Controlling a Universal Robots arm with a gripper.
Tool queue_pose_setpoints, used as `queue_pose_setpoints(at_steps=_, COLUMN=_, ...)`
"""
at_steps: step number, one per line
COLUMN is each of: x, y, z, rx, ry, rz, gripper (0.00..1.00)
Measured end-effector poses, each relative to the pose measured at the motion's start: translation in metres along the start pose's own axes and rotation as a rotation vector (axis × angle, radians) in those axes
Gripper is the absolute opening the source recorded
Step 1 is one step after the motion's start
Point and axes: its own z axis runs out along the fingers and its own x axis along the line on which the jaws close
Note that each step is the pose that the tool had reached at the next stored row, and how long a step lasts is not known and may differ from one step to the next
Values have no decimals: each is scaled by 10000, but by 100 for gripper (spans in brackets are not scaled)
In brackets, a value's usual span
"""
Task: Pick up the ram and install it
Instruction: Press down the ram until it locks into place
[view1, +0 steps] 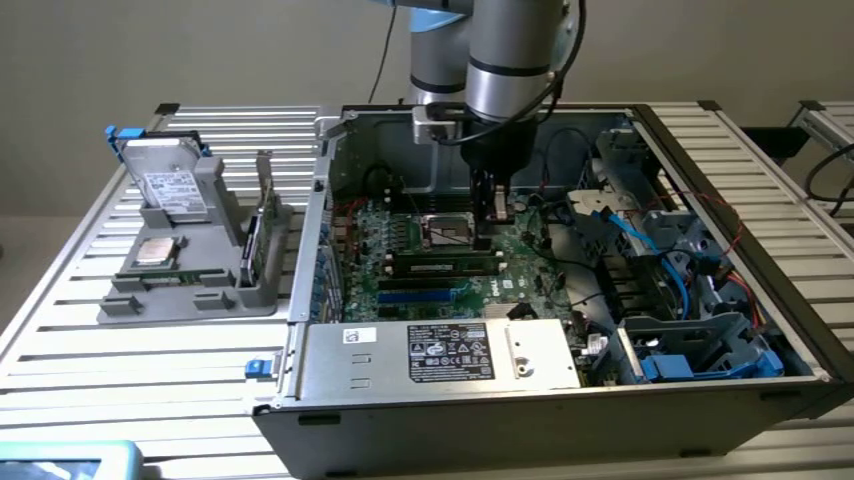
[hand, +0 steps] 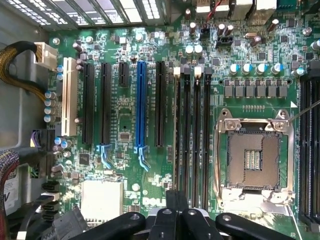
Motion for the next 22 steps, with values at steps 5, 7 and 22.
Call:
queue_pose_setpoints(at_steps=5, x=-4, y=15, z=33, rx=236, ry=20, rz=31, gripper=11)
queue_pose_setpoints(at_steps=7, x=-6, y=26, z=44, rx=244, ry=39, rz=32, gripper=11)
queue_pose_setpoints(at_steps=22, x=-36, y=55, z=117, rx=318, ry=113, rz=43, gripper=11)
